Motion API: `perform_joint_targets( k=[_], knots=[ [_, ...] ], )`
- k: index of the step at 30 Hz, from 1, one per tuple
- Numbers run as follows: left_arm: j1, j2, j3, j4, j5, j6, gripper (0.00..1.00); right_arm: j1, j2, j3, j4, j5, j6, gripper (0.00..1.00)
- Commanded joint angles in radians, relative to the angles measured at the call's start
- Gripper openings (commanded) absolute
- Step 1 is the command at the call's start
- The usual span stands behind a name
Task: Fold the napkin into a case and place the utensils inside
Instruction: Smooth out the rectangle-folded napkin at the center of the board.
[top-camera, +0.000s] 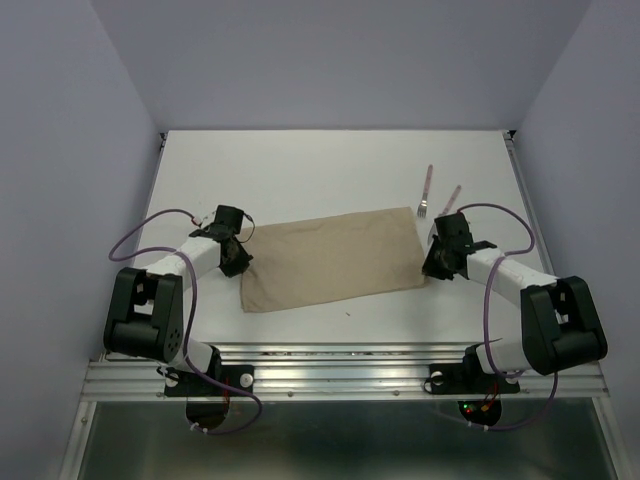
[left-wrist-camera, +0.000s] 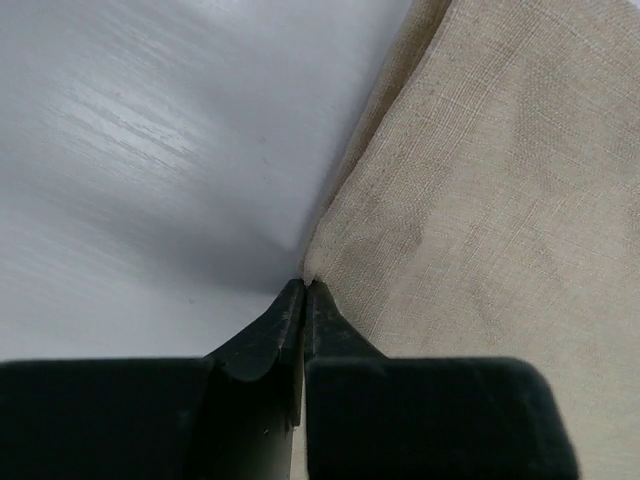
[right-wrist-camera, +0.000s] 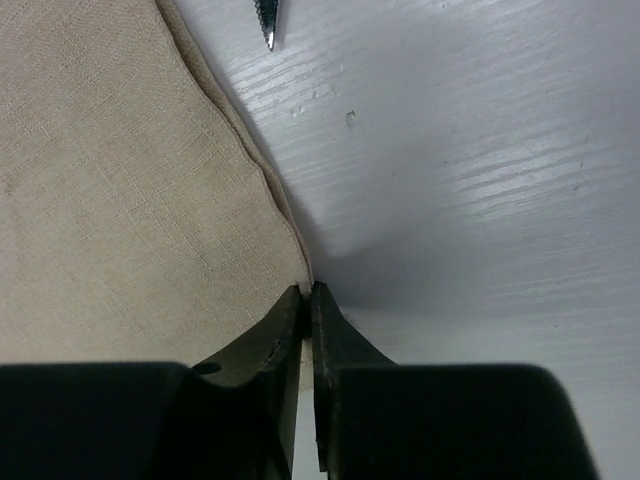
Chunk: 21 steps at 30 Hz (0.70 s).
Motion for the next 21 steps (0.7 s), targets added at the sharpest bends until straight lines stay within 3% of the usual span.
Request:
perform_joint_targets(
  k=[1,3,8,10,11,12,13,14,16,18,21],
  knots=[
    [0.003,-0.033,0.031,-0.048,-0.03,0.007,0.02,-0.006,0.005,-0.022,0.015,0.025,0.0,0.09],
    [0.003,-0.065,0.051,-0.084,-0.039,0.011,0.0,-0.006,-0.006,-0.021,0.014,0.036,0.002,0.01],
    [0.003,-0.16,0.068,-0.122,-0.062,0.009,0.01,-0.006,-0.04,-0.024,0.014,0.039,-0.013,0.01],
    [0.003,-0.173,0.068,-0.101,-0.056,0.017,0.17,-0.006,-0.043,-0.022,0.012,0.01,-0.02,0.01],
    [0.003,-0.167,0.071,-0.096,-0.053,0.021,0.5,-0.006,-0.041,-0.022,0.014,0.002,-0.02,0.05],
    [0.003,-0.139,0.082,-0.096,-0.042,0.029,0.67,-0.006,-0.04,-0.021,0.011,-0.009,-0.018,0.28],
    [0.003,-0.121,0.093,-0.104,-0.042,0.03,0.78,-0.006,-0.04,-0.019,0.011,-0.006,-0.021,0.32],
    [0.003,-0.105,0.103,-0.113,-0.044,0.032,0.81,-0.006,-0.038,-0.016,-0.004,0.005,-0.023,0.36],
    [0.003,-0.082,0.142,-0.127,-0.047,0.038,0.82,-0.006,-0.044,0.003,-0.035,0.064,-0.024,0.51],
    [0.001,-0.097,0.175,-0.112,-0.041,0.041,0.79,-0.006,-0.066,0.043,-0.051,0.104,-0.03,0.57],
    [-0.006,-0.102,0.208,-0.061,-0.007,0.05,0.67,-0.006,-0.081,0.105,-0.038,0.088,-0.038,0.57]
  ],
)
